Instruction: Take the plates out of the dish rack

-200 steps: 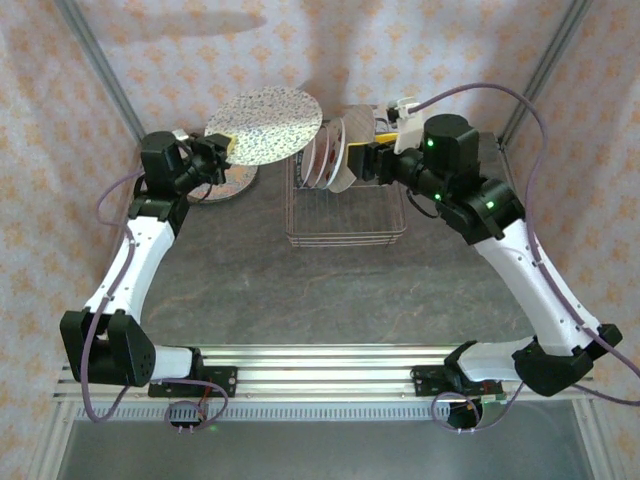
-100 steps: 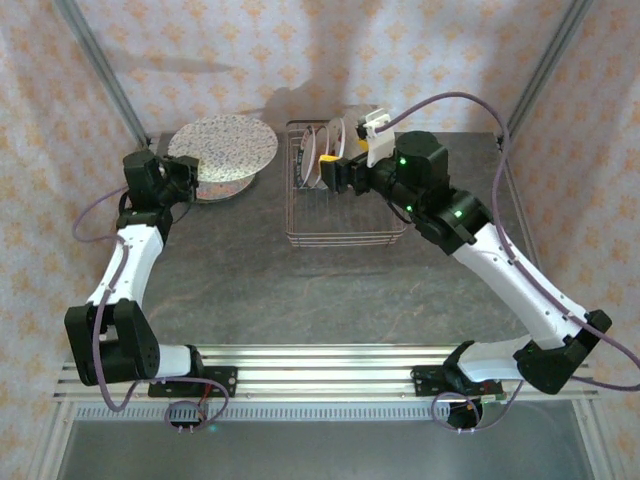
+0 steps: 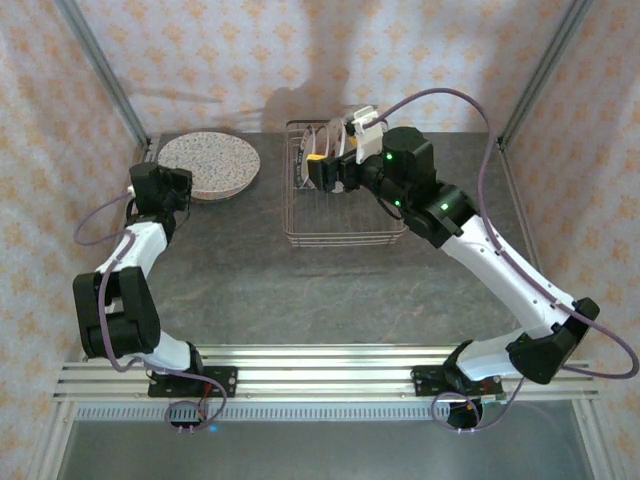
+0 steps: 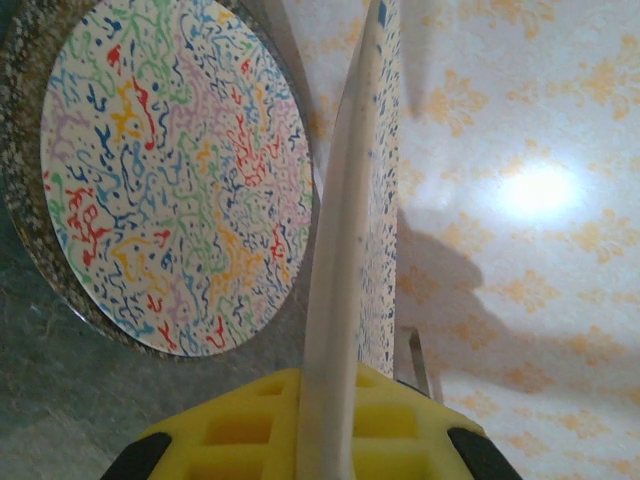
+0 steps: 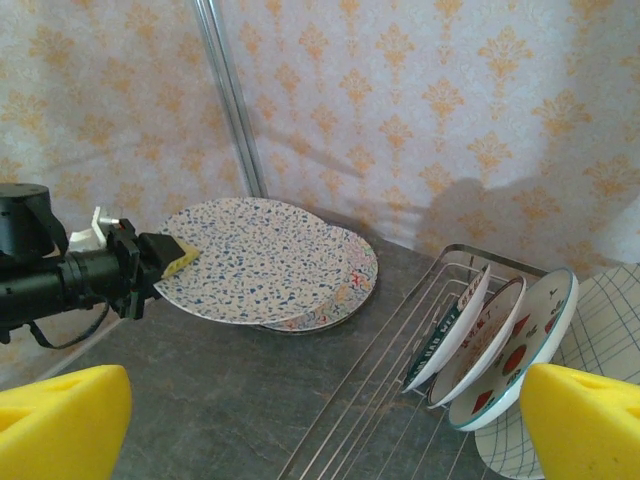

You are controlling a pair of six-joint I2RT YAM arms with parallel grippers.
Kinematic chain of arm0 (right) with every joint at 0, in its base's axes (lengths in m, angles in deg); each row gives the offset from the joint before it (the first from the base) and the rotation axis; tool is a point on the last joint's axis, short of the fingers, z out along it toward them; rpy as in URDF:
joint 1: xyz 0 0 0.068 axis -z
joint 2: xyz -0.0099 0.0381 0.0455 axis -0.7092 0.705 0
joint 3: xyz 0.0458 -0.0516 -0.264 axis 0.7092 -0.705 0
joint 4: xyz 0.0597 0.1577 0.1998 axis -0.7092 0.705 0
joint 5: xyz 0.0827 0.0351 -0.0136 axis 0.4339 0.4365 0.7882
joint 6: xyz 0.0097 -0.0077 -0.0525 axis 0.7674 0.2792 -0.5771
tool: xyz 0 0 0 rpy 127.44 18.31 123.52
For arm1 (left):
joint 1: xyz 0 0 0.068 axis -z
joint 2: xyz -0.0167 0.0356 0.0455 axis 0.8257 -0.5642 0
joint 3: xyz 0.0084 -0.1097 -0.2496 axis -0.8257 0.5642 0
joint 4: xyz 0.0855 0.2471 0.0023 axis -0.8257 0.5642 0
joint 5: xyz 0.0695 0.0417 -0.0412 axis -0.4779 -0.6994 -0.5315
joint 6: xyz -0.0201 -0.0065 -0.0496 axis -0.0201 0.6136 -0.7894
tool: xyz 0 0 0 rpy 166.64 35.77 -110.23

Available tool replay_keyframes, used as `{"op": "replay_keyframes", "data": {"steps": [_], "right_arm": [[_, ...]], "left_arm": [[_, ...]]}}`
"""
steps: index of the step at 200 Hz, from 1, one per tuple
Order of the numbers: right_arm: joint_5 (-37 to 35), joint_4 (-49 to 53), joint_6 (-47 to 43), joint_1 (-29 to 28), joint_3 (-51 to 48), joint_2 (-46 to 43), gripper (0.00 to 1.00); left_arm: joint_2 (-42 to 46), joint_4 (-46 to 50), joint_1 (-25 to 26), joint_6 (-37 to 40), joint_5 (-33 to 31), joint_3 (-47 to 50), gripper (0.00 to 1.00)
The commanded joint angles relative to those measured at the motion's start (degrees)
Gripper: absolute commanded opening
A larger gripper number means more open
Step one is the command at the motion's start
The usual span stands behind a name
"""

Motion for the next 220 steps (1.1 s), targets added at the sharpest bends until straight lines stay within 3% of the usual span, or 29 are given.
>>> {"op": "replay_keyframes", "data": {"steps": [1, 87, 220], "right_arm": [[0.2, 0.1, -0.6, -0.4, 2.3, 0.1, 0.99], [2.1, -0.5, 0.8, -0.4, 2.7, 1.4, 0.99], [1.2, 0.7, 1.9, -0.3, 3.1, 1.4, 0.99]], "left_arm": [[-1.6, -8.8, -0.8, 1.3, -2.2, -0.5, 0.0], [-10.9, -14.3, -1.8, 1.2, -3.1, -3.3, 0.0], [-22.7, -17.9, -2.5, 0.8, 0.8, -11.2, 0.0]]}}
